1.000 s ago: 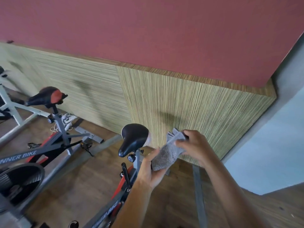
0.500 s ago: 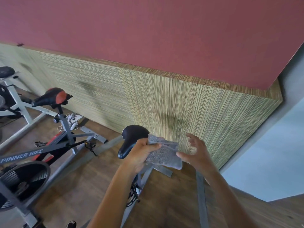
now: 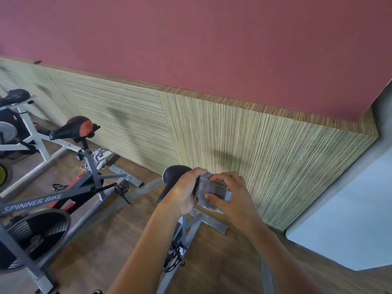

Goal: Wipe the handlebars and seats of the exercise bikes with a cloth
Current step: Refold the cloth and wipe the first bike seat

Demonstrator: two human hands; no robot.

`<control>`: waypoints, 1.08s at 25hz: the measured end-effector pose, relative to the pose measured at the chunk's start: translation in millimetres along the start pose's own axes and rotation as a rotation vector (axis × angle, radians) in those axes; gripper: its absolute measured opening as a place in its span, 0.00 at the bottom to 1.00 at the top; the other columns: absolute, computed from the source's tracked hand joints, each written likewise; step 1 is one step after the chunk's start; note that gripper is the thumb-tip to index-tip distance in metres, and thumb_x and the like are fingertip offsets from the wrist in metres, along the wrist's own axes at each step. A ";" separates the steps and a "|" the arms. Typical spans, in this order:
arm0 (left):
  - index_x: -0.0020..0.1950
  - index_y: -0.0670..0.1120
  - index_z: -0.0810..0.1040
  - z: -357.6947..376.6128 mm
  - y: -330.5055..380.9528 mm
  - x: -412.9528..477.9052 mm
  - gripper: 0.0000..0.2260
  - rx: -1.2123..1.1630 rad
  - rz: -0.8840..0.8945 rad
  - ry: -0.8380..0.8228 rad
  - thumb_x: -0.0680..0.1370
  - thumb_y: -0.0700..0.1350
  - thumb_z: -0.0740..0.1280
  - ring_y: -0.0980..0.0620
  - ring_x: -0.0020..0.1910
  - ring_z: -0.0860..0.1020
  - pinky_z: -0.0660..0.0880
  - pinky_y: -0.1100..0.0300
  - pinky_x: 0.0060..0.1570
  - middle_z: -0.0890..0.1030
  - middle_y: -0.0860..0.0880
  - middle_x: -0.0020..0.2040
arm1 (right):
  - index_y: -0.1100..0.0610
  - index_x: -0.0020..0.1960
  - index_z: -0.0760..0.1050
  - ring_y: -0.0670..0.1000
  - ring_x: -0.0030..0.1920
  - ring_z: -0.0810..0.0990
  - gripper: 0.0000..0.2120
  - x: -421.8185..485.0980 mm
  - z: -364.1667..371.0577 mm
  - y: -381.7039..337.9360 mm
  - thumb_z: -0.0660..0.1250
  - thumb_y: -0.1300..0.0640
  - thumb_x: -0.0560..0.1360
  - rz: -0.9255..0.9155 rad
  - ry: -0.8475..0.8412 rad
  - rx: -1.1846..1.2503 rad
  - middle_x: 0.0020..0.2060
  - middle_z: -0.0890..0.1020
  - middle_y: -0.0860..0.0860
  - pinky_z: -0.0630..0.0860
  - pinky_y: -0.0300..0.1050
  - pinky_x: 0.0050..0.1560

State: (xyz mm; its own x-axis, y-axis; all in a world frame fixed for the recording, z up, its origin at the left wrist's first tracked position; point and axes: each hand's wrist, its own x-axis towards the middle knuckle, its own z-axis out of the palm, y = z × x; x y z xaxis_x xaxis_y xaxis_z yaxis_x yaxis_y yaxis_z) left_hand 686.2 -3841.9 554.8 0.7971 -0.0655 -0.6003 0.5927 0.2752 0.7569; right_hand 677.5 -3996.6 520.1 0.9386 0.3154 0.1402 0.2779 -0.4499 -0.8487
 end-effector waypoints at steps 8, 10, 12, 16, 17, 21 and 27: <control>0.58 0.38 0.75 3.3 7.4 -4.3 0.16 -0.034 -0.034 0.013 0.85 0.49 0.55 0.45 0.43 0.81 0.78 0.52 0.48 0.81 0.40 0.47 | 0.40 0.62 0.74 0.35 0.62 0.64 0.23 5.0 6.9 -4.5 0.75 0.58 0.73 -0.042 -0.013 0.029 0.57 0.65 0.32 0.62 0.23 0.58; 0.64 0.36 0.73 2.0 7.1 -3.2 0.21 -0.076 -0.049 -0.016 0.84 0.52 0.55 0.43 0.52 0.78 0.74 0.48 0.58 0.78 0.38 0.53 | 0.39 0.61 0.73 0.34 0.62 0.64 0.23 6.5 5.4 -3.5 0.75 0.59 0.73 -0.022 -0.051 0.066 0.59 0.66 0.35 0.62 0.22 0.58; 0.64 0.39 0.71 3.6 6.6 -5.5 0.19 -0.146 -0.059 -0.081 0.83 0.52 0.55 0.43 0.50 0.74 0.72 0.50 0.53 0.74 0.39 0.51 | 0.38 0.56 0.73 0.34 0.61 0.66 0.22 9.2 1.5 -2.5 0.75 0.60 0.73 0.022 -0.096 0.122 0.59 0.67 0.37 0.63 0.22 0.56; 0.65 0.37 0.69 0.8 5.8 -8.2 0.17 -0.260 -0.008 -0.179 0.82 0.45 0.52 0.44 0.50 0.75 0.74 0.51 0.51 0.76 0.40 0.50 | 0.53 0.48 0.77 0.43 0.54 0.77 0.09 11.9 -7.2 -0.3 0.76 0.62 0.72 0.058 -0.069 0.274 0.54 0.78 0.45 0.71 0.34 0.54; 0.68 0.37 0.71 -1.3 7.0 -9.1 0.20 -0.273 0.005 -0.205 0.81 0.44 0.51 0.41 0.54 0.76 0.76 0.47 0.55 0.78 0.37 0.54 | 0.57 0.47 0.77 0.46 0.50 0.81 0.08 12.3 -10.7 -0.7 0.75 0.63 0.73 0.076 -0.071 0.380 0.50 0.81 0.48 0.75 0.39 0.51; 0.66 0.33 0.75 -6.4 11.8 -12.8 0.20 -0.354 0.086 -0.324 0.76 0.37 0.57 0.38 0.56 0.81 0.82 0.48 0.54 0.78 0.32 0.62 | 0.60 0.46 0.76 0.50 0.41 0.80 0.05 18.0 -28.8 -5.8 0.72 0.62 0.72 0.147 -0.018 0.807 0.39 0.81 0.53 0.77 0.43 0.43; 0.47 0.40 0.84 -15.5 16.0 -4.7 0.04 -0.049 0.385 -0.046 0.74 0.35 0.70 0.46 0.42 0.84 0.81 0.59 0.40 0.84 0.39 0.46 | 0.56 0.46 0.77 0.50 0.44 0.79 0.08 31.7 -58.2 -9.3 0.74 0.58 0.69 0.156 0.197 0.768 0.40 0.80 0.51 0.74 0.47 0.51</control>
State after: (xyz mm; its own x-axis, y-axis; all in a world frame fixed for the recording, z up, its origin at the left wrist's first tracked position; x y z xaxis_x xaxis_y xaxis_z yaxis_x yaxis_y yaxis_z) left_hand 690.2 -3822.3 565.7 0.9650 0.0091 -0.2621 0.2442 0.3332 0.9107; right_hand 716.6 -4031.1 562.0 0.9937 0.1107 0.0180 -0.0098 0.2458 -0.9693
